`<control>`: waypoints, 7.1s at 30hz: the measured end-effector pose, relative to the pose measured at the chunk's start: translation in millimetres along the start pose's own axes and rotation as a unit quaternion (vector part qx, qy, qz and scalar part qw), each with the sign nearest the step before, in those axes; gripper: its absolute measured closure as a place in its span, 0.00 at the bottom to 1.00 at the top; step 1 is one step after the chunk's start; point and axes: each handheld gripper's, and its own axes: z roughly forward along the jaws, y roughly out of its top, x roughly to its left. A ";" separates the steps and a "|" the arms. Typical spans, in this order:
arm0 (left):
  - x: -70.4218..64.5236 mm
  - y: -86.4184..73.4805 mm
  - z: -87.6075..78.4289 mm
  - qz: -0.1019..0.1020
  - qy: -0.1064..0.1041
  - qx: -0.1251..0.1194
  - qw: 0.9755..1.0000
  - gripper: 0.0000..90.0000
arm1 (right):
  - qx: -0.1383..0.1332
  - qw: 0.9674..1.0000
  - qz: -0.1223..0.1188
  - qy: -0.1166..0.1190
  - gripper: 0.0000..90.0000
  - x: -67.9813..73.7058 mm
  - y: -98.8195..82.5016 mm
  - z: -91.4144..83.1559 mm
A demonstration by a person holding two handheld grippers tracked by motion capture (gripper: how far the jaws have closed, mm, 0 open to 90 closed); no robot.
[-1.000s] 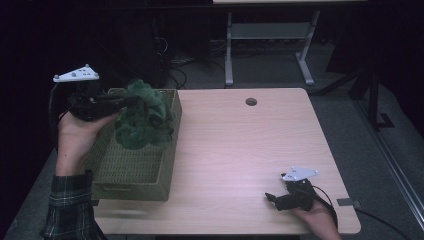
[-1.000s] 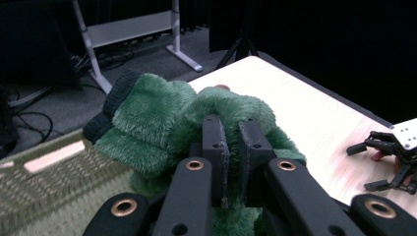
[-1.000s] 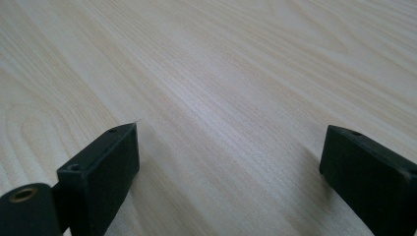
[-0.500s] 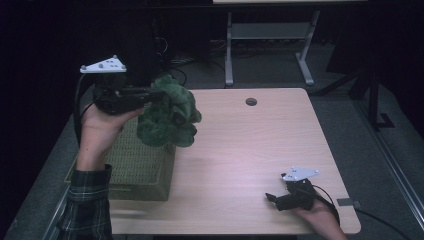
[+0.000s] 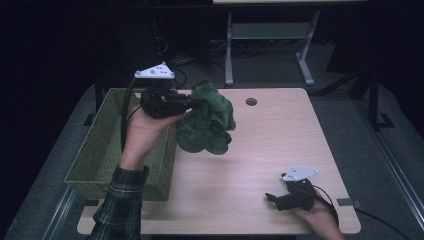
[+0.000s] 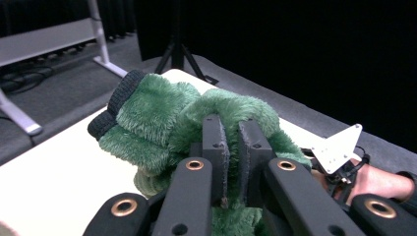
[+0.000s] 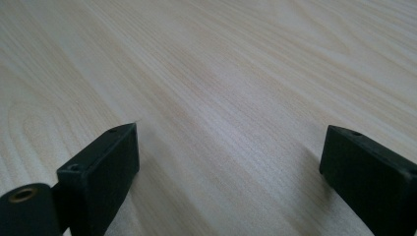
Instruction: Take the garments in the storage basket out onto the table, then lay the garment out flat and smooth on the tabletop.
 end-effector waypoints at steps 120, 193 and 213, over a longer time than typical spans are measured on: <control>-67.2 -177.8 169.2 0.026 -0.041 0.196 0.979 0.89 | -0.014 0.998 0.014 0.057 0.89 0.8 24.7 4.0; -63.5 -216.7 100.0 -0.014 -0.036 0.230 0.972 0.81 | 0.061 0.990 -0.015 0.127 0.88 11.0 9.9 -17.7; -30.9 -126.5 129.2 0.024 -0.031 0.150 0.988 0.66 | 0.055 0.995 0.021 0.076 0.68 -25.2 36.1 -6.8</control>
